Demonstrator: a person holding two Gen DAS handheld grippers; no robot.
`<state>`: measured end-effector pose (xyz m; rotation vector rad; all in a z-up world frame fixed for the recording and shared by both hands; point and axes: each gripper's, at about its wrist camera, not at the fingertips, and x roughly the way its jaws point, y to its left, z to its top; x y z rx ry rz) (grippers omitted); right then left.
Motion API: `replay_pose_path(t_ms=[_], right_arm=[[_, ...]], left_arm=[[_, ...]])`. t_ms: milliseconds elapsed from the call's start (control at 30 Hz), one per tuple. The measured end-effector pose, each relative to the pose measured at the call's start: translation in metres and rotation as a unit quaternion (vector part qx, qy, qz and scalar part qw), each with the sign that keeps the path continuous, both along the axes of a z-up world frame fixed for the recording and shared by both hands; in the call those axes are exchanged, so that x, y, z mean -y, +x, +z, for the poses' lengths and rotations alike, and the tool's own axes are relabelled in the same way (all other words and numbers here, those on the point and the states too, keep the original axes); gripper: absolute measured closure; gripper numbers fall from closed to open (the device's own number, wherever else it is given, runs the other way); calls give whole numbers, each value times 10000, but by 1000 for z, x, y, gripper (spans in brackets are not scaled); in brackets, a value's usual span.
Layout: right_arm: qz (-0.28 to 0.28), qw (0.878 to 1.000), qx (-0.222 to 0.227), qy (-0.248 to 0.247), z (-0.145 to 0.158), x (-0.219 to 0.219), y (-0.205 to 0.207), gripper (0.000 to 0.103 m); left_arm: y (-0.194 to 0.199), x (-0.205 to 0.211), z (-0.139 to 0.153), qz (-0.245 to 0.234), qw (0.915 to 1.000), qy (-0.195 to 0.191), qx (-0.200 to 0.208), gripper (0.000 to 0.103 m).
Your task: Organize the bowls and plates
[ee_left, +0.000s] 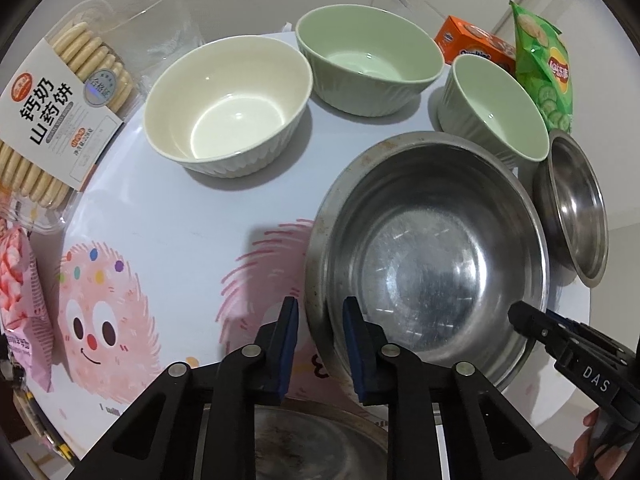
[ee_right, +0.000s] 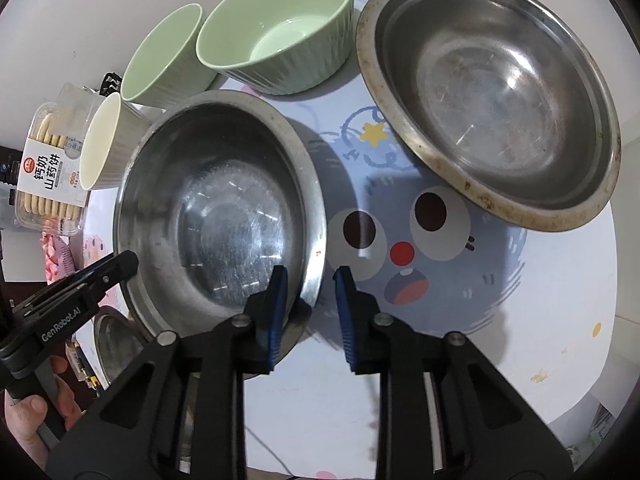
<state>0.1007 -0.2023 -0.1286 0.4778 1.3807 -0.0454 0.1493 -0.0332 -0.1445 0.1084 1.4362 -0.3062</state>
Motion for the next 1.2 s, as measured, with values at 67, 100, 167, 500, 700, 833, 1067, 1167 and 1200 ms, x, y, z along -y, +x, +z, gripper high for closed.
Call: replay_pose_path(t_ms=[67,100,167,500,700,833,1067,1167,1200], right_arm=[[23,10000,30,11,0,-1,1,86],[42,10000,35,7,0,-1,2,87],[47,10000,47,-14,1,-1,1,87],[45,9999,154,-57,6,-3,-1,88],[130,9993,332,-110,18,-4,-5,88],[144,9988,441,-126,27,0,-9,87],[216,9976,637,-173,45,0,-19,87],[268,9971,683,-189,52,-2,-22,88],[286,9969,701,-195,55,-3,-23,88]], left_arm=[[-1,4,-1,-64,9999,68,51,86],[-1,5,-1,-76,9999,85,52,86],[-1,7,0,-56,10000,63,36,88],[-2,-2,7,66,9999,-89,47,89],[-6,-5,17,116,9997,-106,180,89],[-16,-5,31,106,9994,-116,319,89],[-30,-17,57,168,9983,-140,539,89],[-37,-21,63,224,9980,-155,570,89],[-39,-22,65,236,9978,-157,591,88]])
